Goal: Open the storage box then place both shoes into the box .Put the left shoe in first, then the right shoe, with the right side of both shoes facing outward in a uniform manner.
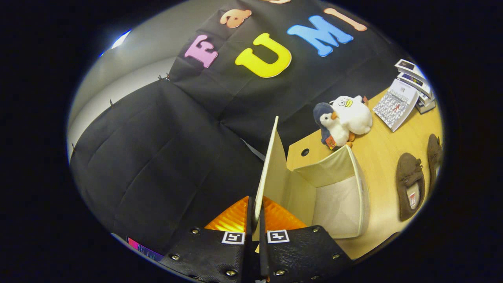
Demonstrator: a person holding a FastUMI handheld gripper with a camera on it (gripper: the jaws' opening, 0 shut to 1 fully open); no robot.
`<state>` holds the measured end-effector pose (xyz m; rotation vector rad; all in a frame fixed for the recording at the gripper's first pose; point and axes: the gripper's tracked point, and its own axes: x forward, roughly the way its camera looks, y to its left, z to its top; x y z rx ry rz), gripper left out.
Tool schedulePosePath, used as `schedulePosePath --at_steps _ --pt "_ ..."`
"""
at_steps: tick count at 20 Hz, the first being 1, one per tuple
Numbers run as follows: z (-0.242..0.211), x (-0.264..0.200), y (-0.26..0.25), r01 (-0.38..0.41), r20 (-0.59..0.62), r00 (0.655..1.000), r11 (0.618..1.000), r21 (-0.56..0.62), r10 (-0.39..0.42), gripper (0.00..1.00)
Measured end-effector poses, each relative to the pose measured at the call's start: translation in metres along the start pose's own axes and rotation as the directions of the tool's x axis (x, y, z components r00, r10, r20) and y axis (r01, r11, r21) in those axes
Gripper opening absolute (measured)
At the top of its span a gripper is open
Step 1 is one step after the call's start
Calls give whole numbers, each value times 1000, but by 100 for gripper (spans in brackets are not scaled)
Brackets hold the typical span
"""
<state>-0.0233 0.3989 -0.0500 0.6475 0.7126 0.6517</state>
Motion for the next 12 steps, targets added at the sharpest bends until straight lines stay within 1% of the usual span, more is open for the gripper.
schedulePosePath --at_steps 3,8,11,12 --pt "-13 24 23 -21 -21 1000 998 -63 19 7" --pt "-37 63 53 -49 -65 997 993 -104 43 7" --pt "-48 83 61 -58 -85 995 989 -139 46 7" --pt "-51 91 65 -66 -99 994 985 -162 51 15"
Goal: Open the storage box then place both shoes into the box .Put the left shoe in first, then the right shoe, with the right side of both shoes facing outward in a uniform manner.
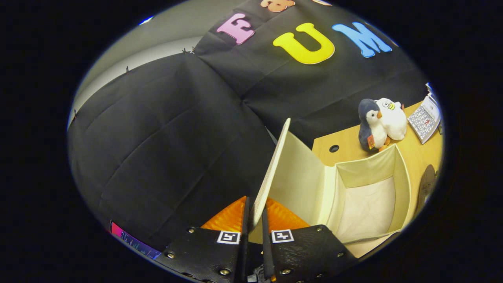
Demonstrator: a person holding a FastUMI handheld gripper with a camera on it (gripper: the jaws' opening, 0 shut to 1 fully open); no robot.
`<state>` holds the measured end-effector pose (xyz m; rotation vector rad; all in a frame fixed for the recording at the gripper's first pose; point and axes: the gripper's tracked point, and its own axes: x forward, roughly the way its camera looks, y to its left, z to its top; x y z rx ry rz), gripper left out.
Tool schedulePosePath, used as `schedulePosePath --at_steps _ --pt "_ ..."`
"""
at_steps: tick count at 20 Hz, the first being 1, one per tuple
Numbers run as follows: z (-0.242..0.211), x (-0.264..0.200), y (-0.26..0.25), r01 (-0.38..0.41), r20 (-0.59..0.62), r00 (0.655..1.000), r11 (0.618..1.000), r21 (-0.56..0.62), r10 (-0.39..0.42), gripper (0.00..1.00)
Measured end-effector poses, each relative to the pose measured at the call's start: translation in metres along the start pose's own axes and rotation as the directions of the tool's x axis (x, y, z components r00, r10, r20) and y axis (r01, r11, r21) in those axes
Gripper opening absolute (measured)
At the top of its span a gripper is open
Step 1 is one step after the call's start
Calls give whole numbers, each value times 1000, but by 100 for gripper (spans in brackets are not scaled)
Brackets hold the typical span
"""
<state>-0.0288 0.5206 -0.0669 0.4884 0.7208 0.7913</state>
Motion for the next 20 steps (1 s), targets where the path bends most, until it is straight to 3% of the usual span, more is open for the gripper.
schedulePosePath --at_steps 2,5,12,20 --pt "-2 2 7 -3 -12 1000 997 -73 2 20" --pt "13 -6 9 22 53 998 986 -164 -13 95" --pt "52 -49 -32 125 180 981 955 -271 -77 98" --pt "87 -131 -147 342 281 921 904 -255 -269 99"
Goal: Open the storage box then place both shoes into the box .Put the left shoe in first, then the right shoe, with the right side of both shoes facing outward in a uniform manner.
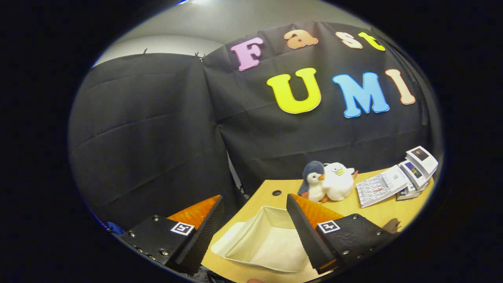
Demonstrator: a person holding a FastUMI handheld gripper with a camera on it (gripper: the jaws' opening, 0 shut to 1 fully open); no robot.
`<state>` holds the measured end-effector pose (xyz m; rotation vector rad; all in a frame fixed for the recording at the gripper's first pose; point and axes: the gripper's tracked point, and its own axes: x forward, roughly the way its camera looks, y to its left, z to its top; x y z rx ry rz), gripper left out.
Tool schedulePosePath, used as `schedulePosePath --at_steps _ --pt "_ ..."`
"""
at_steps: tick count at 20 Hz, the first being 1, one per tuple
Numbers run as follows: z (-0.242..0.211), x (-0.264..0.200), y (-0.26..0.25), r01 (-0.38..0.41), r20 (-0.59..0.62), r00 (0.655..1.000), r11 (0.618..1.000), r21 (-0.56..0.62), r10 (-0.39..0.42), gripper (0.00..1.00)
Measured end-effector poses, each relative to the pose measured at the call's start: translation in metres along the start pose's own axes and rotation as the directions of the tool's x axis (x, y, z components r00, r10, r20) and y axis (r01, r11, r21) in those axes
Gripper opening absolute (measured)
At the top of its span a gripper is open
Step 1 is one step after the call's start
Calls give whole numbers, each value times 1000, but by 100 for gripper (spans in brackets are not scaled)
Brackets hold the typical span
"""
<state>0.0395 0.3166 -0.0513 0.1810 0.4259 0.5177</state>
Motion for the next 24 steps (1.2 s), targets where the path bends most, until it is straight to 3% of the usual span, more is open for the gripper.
schedulePosePath --at_steps 5,11,15,24 --pt "-11 -17 -81 127 -19 992 991 -39 -128 99" --pt "-41 -36 -151 225 -65 971 970 -94 -231 99" --pt "-82 -48 -184 254 -138 952 956 -147 -274 99" --pt "-172 -48 -227 276 -321 899 954 -115 -298 99"
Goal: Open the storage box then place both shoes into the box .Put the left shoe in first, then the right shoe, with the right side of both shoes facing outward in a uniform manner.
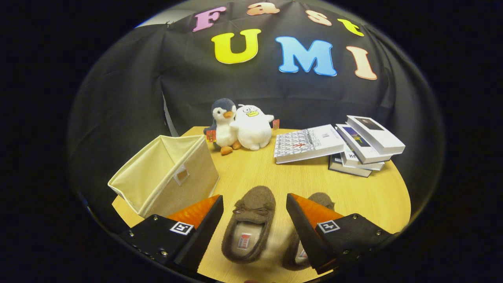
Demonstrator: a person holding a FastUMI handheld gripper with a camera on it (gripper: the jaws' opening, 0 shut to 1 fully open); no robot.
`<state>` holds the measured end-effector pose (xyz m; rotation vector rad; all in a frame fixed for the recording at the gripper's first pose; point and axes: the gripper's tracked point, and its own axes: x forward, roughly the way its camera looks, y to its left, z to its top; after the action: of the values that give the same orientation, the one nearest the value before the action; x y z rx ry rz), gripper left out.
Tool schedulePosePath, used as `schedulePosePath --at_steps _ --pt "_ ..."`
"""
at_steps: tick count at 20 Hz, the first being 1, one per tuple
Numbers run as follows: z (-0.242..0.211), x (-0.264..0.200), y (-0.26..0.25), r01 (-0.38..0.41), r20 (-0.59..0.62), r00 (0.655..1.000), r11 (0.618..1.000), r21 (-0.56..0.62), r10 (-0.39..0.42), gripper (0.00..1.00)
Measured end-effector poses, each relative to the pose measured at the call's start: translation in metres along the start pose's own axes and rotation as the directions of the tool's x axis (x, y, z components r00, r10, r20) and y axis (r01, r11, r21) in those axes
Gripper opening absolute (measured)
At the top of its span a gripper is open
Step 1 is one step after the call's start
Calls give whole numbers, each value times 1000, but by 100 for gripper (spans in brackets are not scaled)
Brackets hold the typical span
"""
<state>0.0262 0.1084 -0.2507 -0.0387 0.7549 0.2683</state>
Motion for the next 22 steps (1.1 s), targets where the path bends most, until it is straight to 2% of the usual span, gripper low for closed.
schedulePosePath --at_steps 9,13,14,15,16,19,21,22 --pt "-69 30 -18 10 -180 984 999 -44 -17 99" --pt "-84 47 -23 24 -232 972 998 -55 -36 98" --pt "-85 47 -22 23 -244 969 998 -50 -35 92" --pt "-87 51 -19 14 -261 965 999 -38 -23 81" --pt "-91 54 -19 16 -277 961 999 -27 -23 81" --pt "-95 56 -15 29 -314 949 999 39 -15 35" --pt "-94 57 -19 48 -323 946 998 39 -33 35" --pt "-90 51 -28 89 -318 946 992 90 -56 35"
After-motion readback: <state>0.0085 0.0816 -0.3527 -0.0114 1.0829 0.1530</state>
